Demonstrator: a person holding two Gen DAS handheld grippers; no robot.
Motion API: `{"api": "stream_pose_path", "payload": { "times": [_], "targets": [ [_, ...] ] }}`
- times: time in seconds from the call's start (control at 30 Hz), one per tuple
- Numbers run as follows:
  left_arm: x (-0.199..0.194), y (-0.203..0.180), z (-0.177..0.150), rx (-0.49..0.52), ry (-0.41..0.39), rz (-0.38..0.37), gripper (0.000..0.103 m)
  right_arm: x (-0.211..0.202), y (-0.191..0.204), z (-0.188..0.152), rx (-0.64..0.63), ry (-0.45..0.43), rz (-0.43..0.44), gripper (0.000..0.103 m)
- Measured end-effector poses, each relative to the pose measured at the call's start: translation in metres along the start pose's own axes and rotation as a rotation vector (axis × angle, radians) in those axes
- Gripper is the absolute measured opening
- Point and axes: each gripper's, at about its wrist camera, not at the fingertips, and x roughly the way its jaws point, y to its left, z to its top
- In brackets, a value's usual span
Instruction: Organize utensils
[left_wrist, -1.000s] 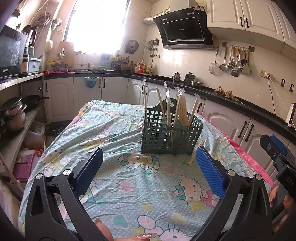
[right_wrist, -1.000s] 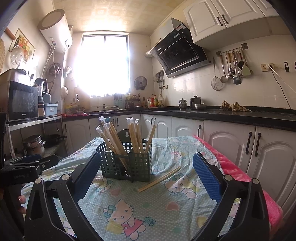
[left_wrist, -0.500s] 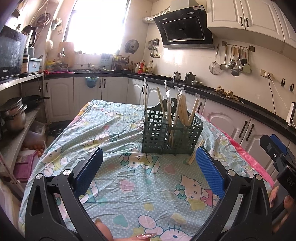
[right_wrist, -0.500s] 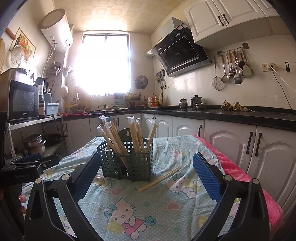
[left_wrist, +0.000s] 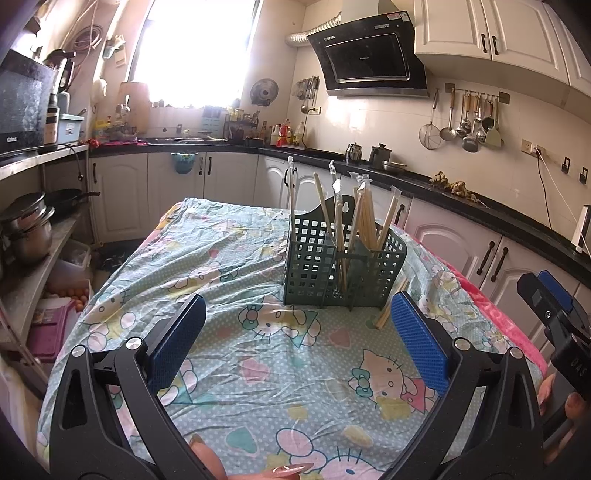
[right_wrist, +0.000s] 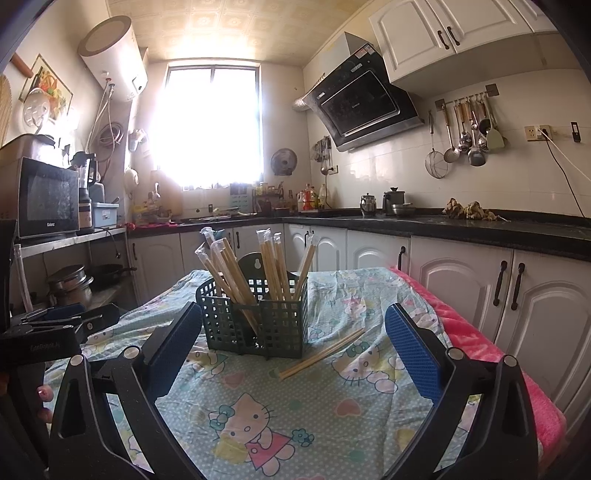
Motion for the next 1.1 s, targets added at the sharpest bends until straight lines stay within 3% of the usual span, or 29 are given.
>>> {"api": "stream_pose_path", "payload": {
  "times": [1.1],
  "targets": [
    [0.0059,0.0058,-0.0002,-0.024,0.036,0.005,0.092,0.0004,-0.0042,-0.0013,0.001,-0.005,0.0,0.097]
  ]
}}
